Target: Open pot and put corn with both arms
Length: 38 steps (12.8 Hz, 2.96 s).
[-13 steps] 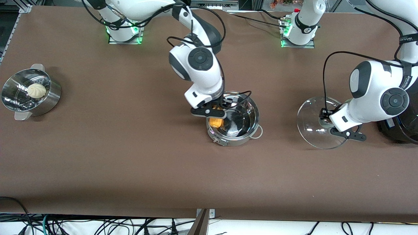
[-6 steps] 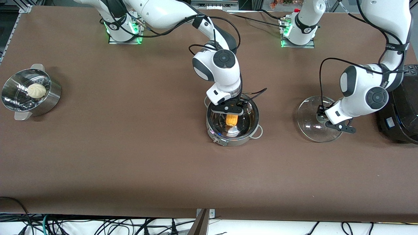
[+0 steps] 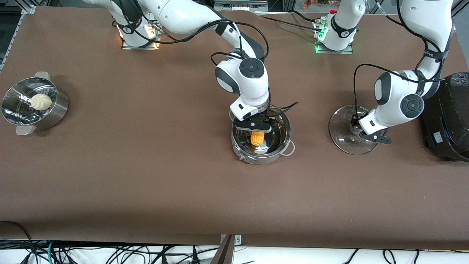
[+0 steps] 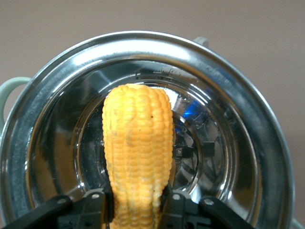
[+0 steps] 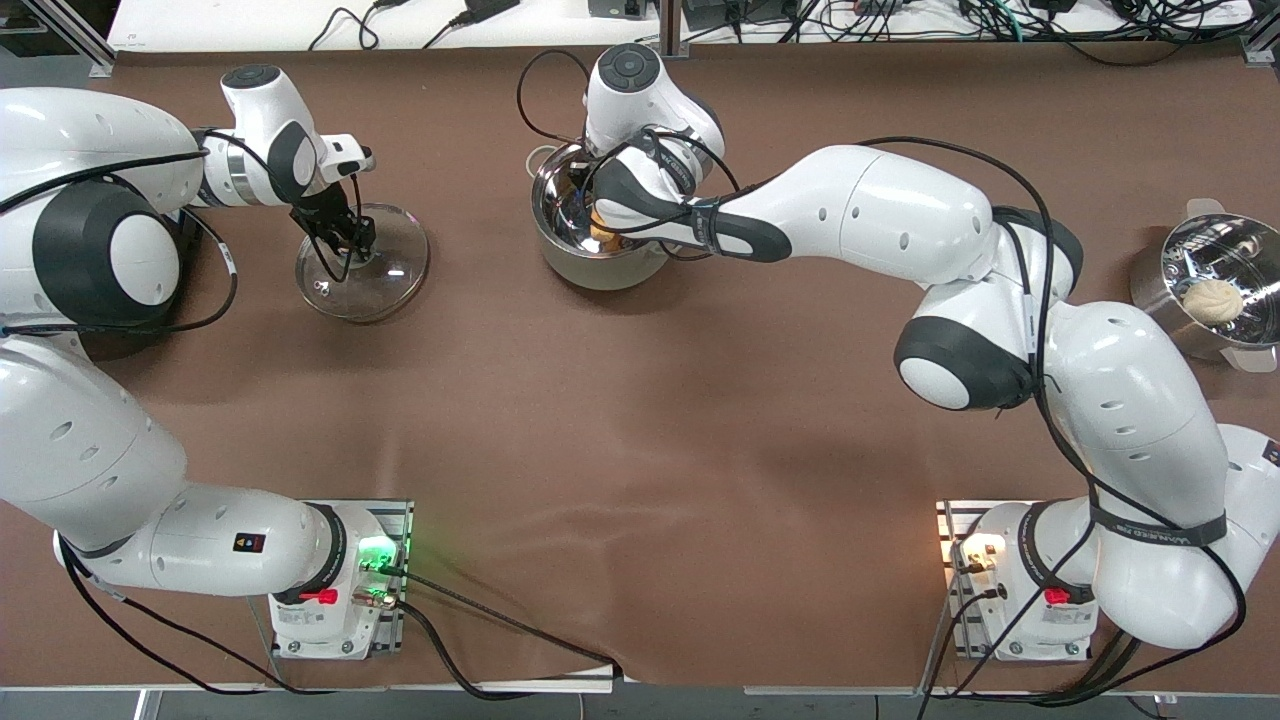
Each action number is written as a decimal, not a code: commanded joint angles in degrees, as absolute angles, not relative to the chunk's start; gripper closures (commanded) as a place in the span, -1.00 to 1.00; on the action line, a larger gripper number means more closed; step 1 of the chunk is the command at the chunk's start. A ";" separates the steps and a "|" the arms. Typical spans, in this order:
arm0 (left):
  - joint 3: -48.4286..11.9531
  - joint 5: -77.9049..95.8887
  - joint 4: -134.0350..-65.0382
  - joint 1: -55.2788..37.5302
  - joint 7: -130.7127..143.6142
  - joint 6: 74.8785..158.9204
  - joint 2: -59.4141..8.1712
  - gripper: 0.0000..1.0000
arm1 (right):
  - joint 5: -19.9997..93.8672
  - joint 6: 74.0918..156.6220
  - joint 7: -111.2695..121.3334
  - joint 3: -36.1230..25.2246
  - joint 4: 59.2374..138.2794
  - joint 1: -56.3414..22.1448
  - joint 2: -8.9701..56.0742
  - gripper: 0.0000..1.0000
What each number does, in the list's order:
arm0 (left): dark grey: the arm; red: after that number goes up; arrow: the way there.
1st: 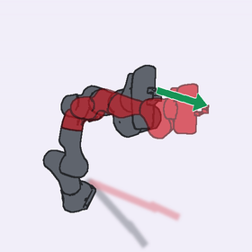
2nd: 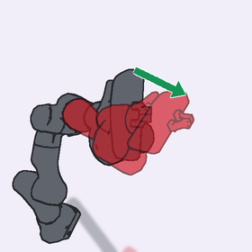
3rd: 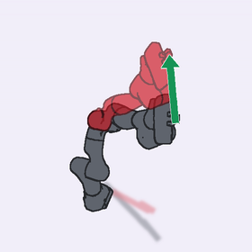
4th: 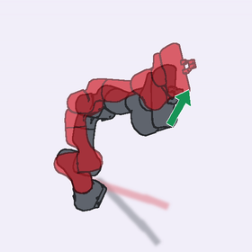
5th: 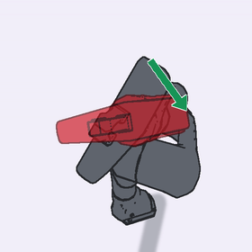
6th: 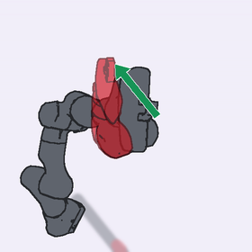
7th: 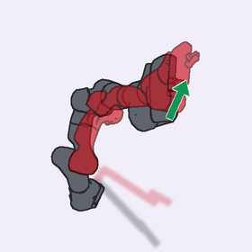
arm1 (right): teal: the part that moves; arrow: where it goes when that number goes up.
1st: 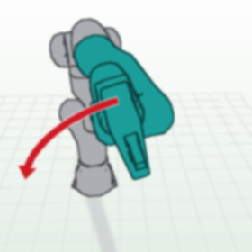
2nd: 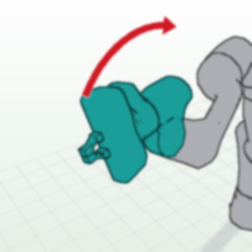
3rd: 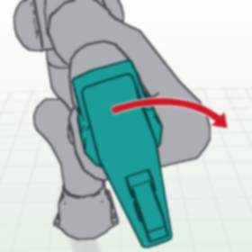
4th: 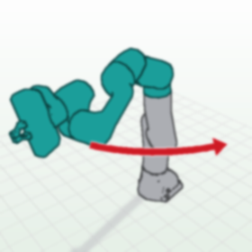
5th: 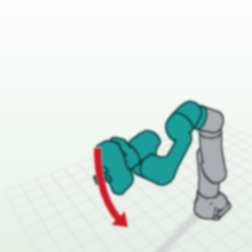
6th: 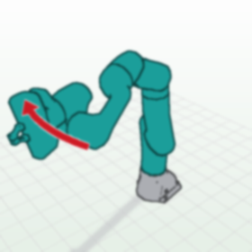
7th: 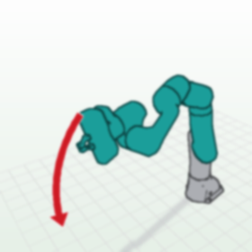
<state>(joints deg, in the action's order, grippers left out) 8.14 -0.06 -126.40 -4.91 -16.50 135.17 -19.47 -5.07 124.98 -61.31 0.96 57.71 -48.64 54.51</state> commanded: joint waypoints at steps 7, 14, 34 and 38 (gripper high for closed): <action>8.17 1.14 -115.94 -2.38 -16.09 122.70 -15.47 -1.00 | -7.03 122.79 -60.91 1.05 55.72 -49.04 54.76 -1.00; 6.24 0.53 -103.83 -2.90 -5.71 106.12 -8.27 -1.00 | -6.77 111.55 -54.16 0.79 55.72 -47.73 47.82 -1.00; 7.03 0.35 -92.72 -5.19 -0.88 89.65 0.53 -1.00 | -1.76 75.59 -15.29 -10.97 55.81 -16.17 30.24 -1.00; 7.12 0.35 -92.72 -4.84 -0.62 88.59 0.27 -1.00 | 3.32 74.87 -7.67 -12.92 59.57 -11.00 26.04 -1.00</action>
<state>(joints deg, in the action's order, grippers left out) 6.35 0.02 -93.95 -4.35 -1.04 90.00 0.56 -0.26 74.11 -11.56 -13.10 54.99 -14.21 30.36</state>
